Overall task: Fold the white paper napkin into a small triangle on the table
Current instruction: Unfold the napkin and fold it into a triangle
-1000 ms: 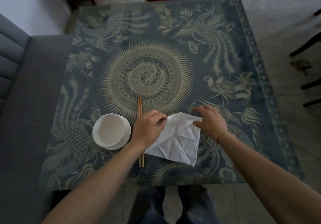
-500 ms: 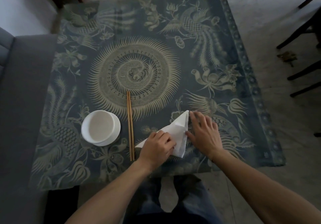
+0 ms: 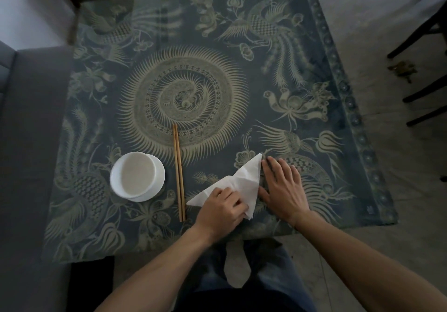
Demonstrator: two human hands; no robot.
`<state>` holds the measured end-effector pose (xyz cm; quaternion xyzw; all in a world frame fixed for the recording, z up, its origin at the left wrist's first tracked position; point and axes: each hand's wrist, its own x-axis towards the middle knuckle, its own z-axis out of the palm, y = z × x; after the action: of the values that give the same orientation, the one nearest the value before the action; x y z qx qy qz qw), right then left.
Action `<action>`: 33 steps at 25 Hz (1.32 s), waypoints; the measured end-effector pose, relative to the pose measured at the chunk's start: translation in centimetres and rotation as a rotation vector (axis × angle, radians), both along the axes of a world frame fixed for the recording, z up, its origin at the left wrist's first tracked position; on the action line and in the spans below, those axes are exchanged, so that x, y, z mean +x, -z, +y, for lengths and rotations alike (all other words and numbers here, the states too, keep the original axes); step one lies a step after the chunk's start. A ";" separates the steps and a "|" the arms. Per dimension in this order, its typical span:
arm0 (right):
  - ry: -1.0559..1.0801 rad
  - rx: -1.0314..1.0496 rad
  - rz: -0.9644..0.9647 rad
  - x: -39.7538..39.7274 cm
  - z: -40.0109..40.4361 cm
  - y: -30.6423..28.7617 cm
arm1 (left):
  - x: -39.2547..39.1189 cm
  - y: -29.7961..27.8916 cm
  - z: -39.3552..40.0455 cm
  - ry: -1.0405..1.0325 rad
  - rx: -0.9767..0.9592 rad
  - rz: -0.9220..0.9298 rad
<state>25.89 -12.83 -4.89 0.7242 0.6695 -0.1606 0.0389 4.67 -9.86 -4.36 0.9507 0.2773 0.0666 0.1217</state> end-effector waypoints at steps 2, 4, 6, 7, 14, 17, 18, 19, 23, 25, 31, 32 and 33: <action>0.000 0.000 0.004 0.1 0.0 0.1 | 0.1 0.2 -0.5 0.019 0.015 0.012; 0.005 -0.014 0.009 0.1 0.0 0.1 | 0.1 0.4 -0.9 0.030 0.019 0.020; 0.003 -0.030 -0.003 0.2 0.0 0.0 | -0.3 0.4 -1.0 0.038 0.013 0.018; 0.003 -0.026 -0.003 0.2 0.1 -0.1 | -0.5 0.3 -1.0 0.049 0.008 0.019; 0.212 0.255 0.281 1.1 4.6 -2.0 | -3.8 -1.3 0.8 -0.468 -0.085 -0.157; 0.046 0.042 0.264 1.6 8.1 -2.7 | -6.7 -2.4 3.2 -0.619 -0.169 0.103; -0.023 -0.031 0.233 1.7 8.9 -2.9 | -7.1 -2.6 3.7 -0.601 -0.226 0.205; -0.086 -0.087 0.206 1.8 9.3 -2.9 | -7.3 -2.8 3.9 -0.577 -0.271 0.281; -0.190 -0.143 0.135 2.1 10.0 -3.0 | -7.0 -3.3 4.7 -0.556 -0.306 0.413; -0.201 -0.133 0.091 2.2 10.0 -2.9 | -6.7 -3.6 5.1 -0.574 -0.363 0.429; -0.063 -0.179 0.166 3.2 9.6 -2.9 | -6.5 -3.7 6.3 -0.613 -0.505 0.421; -0.004 -0.200 0.201 3.8 9.6 -3.0 | -6.6 -3.8 6.6 -0.607 -0.505 0.430; 0.047 -0.223 0.234 4.3 9.5 -3.1 | -6.7 -3.8 7.0 -0.598 -0.497 0.438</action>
<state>30.23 -3.29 -1.80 0.7072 0.6304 -0.3179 0.0372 -2.02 -2.90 -0.51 0.7623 0.5670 -0.1728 0.2600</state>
